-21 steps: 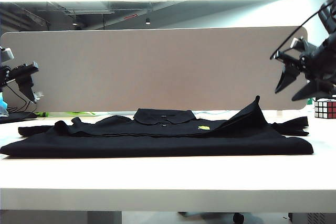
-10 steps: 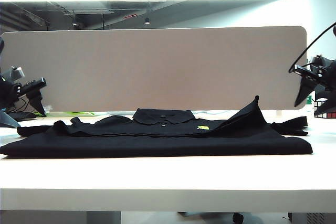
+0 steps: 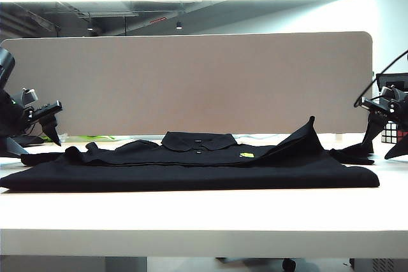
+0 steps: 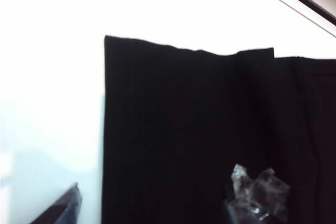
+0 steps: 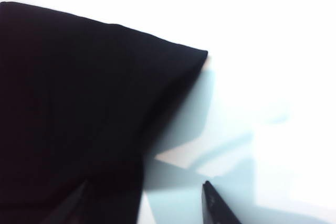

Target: Fold the bottom side of the T-shirt horizontally towards the center, about one-third of the way, then fold the sleeve back towards the center, creating a straight line along the edge of the T-shirt, and finally fold the bottom of the T-shirt up towards the top, creating a neat rectangle.

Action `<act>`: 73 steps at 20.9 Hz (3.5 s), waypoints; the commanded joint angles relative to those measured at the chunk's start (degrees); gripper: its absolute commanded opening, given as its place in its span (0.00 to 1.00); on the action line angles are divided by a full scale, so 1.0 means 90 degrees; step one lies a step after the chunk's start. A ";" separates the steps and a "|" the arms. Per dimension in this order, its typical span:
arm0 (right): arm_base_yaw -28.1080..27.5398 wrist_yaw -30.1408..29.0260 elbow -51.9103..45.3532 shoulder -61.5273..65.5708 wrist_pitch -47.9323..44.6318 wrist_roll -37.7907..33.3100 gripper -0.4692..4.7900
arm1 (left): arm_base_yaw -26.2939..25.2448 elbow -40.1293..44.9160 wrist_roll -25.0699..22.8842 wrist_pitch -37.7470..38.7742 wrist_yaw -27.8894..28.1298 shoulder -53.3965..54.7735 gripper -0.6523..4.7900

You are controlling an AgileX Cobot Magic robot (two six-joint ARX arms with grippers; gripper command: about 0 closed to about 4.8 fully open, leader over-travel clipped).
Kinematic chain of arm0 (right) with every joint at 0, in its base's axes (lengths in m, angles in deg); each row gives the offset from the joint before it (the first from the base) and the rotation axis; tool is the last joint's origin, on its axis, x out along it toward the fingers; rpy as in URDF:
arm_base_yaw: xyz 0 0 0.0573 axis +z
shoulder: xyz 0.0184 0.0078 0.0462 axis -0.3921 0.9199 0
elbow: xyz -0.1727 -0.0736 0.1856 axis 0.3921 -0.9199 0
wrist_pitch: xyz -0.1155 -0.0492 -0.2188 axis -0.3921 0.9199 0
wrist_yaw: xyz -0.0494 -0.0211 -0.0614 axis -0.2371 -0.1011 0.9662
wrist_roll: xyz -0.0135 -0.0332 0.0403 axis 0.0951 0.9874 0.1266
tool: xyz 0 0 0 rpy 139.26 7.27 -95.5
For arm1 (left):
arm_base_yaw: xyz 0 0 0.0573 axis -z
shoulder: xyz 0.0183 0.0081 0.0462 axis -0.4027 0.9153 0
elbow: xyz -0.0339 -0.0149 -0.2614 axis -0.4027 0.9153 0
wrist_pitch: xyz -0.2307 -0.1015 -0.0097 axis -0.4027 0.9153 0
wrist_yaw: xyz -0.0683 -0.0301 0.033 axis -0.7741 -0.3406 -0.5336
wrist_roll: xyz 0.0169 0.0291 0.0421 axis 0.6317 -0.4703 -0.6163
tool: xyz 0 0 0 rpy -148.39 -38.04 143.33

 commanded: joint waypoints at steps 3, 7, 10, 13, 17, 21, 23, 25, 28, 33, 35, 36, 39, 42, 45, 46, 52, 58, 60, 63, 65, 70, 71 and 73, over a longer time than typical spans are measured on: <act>0.0024 -0.0129 0.0010 0.0282 -0.0100 -0.0296 0.63 | -0.0015 -0.0102 -0.0046 0.0170 -0.0092 0.0158 0.74; 0.0027 -0.0240 0.0010 0.0376 -0.0170 -0.0304 0.63 | -0.0002 -0.0104 -0.0041 0.0163 -0.0389 0.0277 0.74; 0.0102 -0.0289 0.0010 0.0376 -0.0418 -0.0342 0.61 | 0.0002 -0.0134 0.0005 0.0158 -0.0687 0.0447 0.74; 0.0223 -0.0408 0.0010 0.0376 -0.0537 -0.0461 0.60 | 0.0032 -0.0138 0.0002 0.0153 -0.0784 0.0503 0.74; 0.0447 -0.0376 0.0010 0.0379 -0.0748 -0.0476 0.58 | 0.0080 -0.0138 0.0000 0.0124 -0.0804 0.0505 0.74; 0.0644 -0.0226 0.0010 0.0376 -0.0799 -0.0427 0.23 | 0.0092 -0.0138 0.0000 0.0095 -0.0950 0.0505 0.45; 0.0641 -0.0202 0.0010 0.0376 -0.0806 -0.0425 0.18 | 0.0087 -0.0138 -0.0005 0.0073 -0.0947 0.0505 0.29; 0.0619 -0.0194 0.0010 0.0376 -0.0809 -0.0420 0.18 | 0.0075 -0.0138 -0.0002 0.0007 -0.0950 0.0505 0.21; 0.0588 -0.0197 0.0012 0.0376 -0.0806 -0.0367 0.12 | 0.0075 -0.0138 -0.0027 -0.0141 -0.0952 0.0505 0.20; 0.0583 -0.0447 0.0384 0.0376 -0.0464 -0.0274 0.08 | 0.0083 -0.0155 0.0029 -0.0874 -0.1710 0.0471 0.11; 0.0692 -0.0901 0.0724 0.0374 -0.0219 -0.0277 0.08 | 0.0240 -0.0248 0.0083 -0.0845 -0.1916 0.0408 0.11; 0.0738 -0.1010 0.0806 0.0374 -0.0151 -0.0277 0.08 | 0.0301 -0.0267 0.0066 -0.0848 -0.1957 0.0379 0.11; 0.1239 -0.1537 0.1341 0.0352 0.0425 -0.0199 0.08 | 0.0816 -0.0279 -0.0318 -0.0828 -0.2006 0.0034 0.11; 0.1732 -0.1732 0.1392 0.0296 0.0692 -0.0095 0.08 | 0.1331 -0.0279 -0.0588 -0.0481 -0.2084 -0.0323 0.11; 0.2263 -0.1906 0.1389 0.0294 0.1326 0.0202 0.08 | 0.1892 -0.0279 -0.1219 0.0367 -0.2045 -0.0542 0.11; 0.2392 -0.1914 0.1389 0.0294 0.1542 0.0369 0.08 | 0.2006 -0.0279 -0.1387 0.0622 -0.2040 -0.0568 0.11; 0.3101 -0.1928 0.1379 0.0291 0.2771 0.1083 0.08 | 0.2453 -0.0279 -0.3016 0.2771 -0.1562 -0.0568 0.11; 0.3106 -0.2259 0.1382 -0.0097 0.2732 0.1224 0.43 | 0.2438 -0.0284 -0.3665 0.3150 -0.1802 -0.0828 0.54; 0.2973 -0.2142 0.1382 -0.0644 0.2669 0.1217 0.43 | 0.2429 -0.0284 -0.3512 0.3075 -0.1715 -0.1304 0.54; 0.2431 -0.1838 0.1375 -0.1506 0.3636 0.1251 0.42 | 0.2098 -0.0274 -0.2912 0.4027 -0.1095 -0.2115 0.50; 0.2023 -0.1846 0.1326 -0.1914 0.4352 0.1435 0.43 | 0.1775 -0.0017 -0.2657 0.4503 -0.1081 -0.2606 0.44; 0.0624 -0.1848 -0.0891 -0.3779 0.3827 0.0945 0.43 | 0.0478 0.2186 -0.1928 0.3997 -0.1105 -0.4359 0.44; 0.0474 -0.1889 -0.1399 -0.3988 0.3650 0.0862 0.43 | 0.0359 0.2516 -0.1846 0.3915 -0.1224 -0.4425 0.46; 0.0289 -0.2089 -0.2674 -0.4245 0.3058 0.0566 0.43 | 0.0270 0.3381 -0.1749 0.3444 -0.1515 -0.4410 0.48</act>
